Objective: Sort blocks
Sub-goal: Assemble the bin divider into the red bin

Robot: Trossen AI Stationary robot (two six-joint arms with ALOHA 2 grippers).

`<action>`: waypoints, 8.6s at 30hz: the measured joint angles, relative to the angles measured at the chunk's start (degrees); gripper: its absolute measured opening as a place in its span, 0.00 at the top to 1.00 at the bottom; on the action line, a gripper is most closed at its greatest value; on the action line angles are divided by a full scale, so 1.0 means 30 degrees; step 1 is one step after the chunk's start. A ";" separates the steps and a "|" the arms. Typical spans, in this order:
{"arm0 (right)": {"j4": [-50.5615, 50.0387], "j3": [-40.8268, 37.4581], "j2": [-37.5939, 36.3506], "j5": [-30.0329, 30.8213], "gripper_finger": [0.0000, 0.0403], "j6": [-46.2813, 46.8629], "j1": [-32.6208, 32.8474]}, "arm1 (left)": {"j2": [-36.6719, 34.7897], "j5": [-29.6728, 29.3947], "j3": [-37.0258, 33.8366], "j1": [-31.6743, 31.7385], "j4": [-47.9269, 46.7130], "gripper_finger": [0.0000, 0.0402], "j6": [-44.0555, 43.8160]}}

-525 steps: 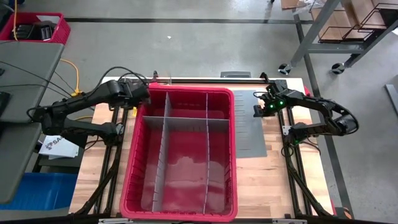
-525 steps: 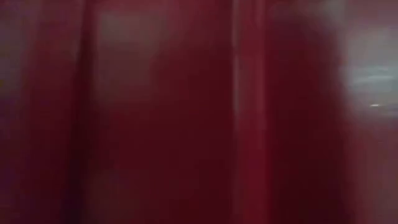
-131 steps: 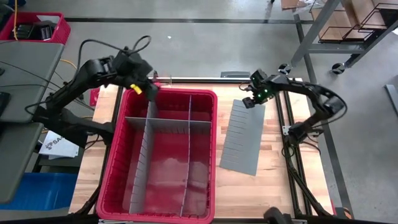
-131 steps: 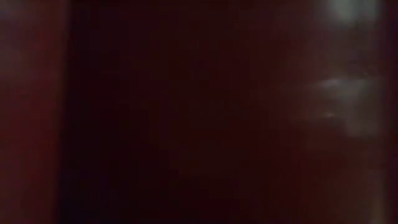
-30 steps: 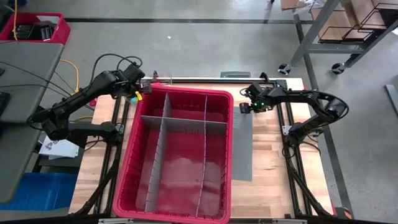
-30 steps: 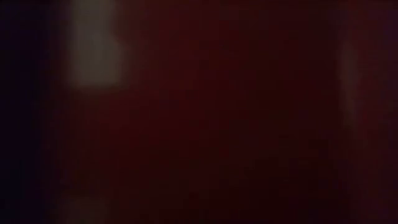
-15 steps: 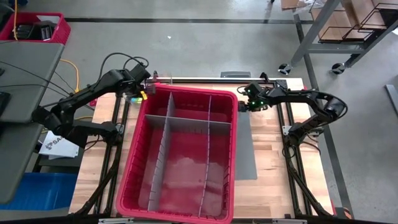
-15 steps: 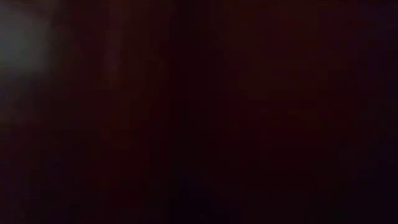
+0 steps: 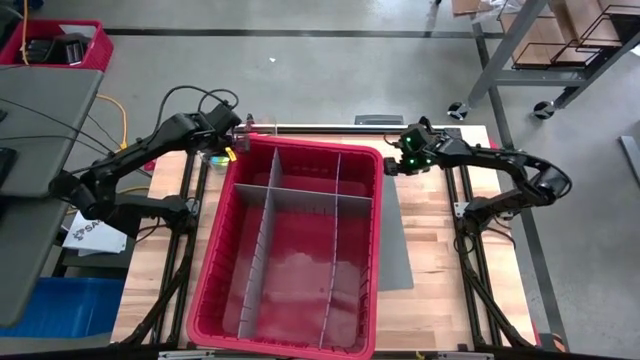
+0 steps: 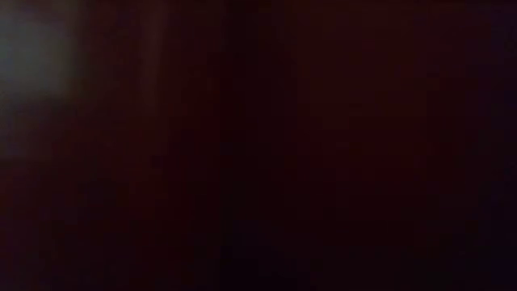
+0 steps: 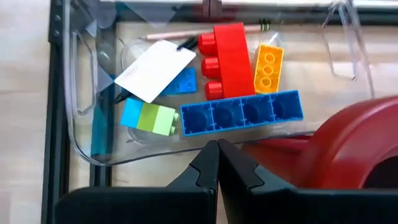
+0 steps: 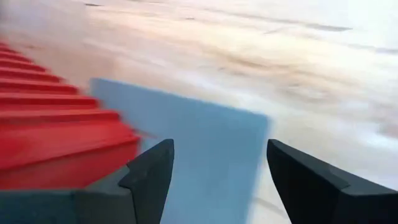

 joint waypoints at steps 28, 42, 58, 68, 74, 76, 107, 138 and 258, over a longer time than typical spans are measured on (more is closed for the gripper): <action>-0.1380 0.0084 0.3297 0.0190 0.37 -0.9793 0.3883 | -0.0518 -0.0676 0.0019 0.0066 0.0079 1.00 0.1315; -0.3119 0.0073 0.3222 0.1007 0.37 -0.7436 0.8907 | -0.1391 -0.1166 0.0019 0.0124 0.0382 1.00 0.0612; -0.4906 -0.0018 0.3046 0.1535 0.37 -0.2633 1.5668 | -0.4640 -0.1298 0.0019 0.0204 0.1522 1.00 0.0123; -0.5760 -0.0788 0.1468 0.1294 0.38 0.0437 1.6785 | -0.4114 -0.0720 0.0019 0.0204 0.1639 1.00 -0.0717; -0.5176 -0.1857 -0.0006 0.0417 0.38 0.1231 1.5960 | -0.1794 0.1294 -0.0134 -0.0483 0.3225 1.00 0.0174; -0.5201 -0.2124 -0.0794 0.0588 0.38 0.1695 1.5837 | -0.1352 0.1283 -0.0119 -0.0855 0.3755 1.00 0.0711; -0.6536 -0.4152 -0.3799 -0.0399 0.37 2.4011 2.3631 | -0.1082 0.1062 -0.0178 -0.1865 0.4460 1.00 0.0152; -0.0582 -0.3608 -0.1010 0.6510 0.37 3.0120 2.2880 | -0.1068 0.1131 -0.0192 -0.1858 0.4585 1.00 0.0138; -0.3396 0.8838 0.2170 0.4173 1.00 1.5718 2.4475 | -0.2662 0.9119 0.4529 -0.8105 1.6113 1.00 0.7968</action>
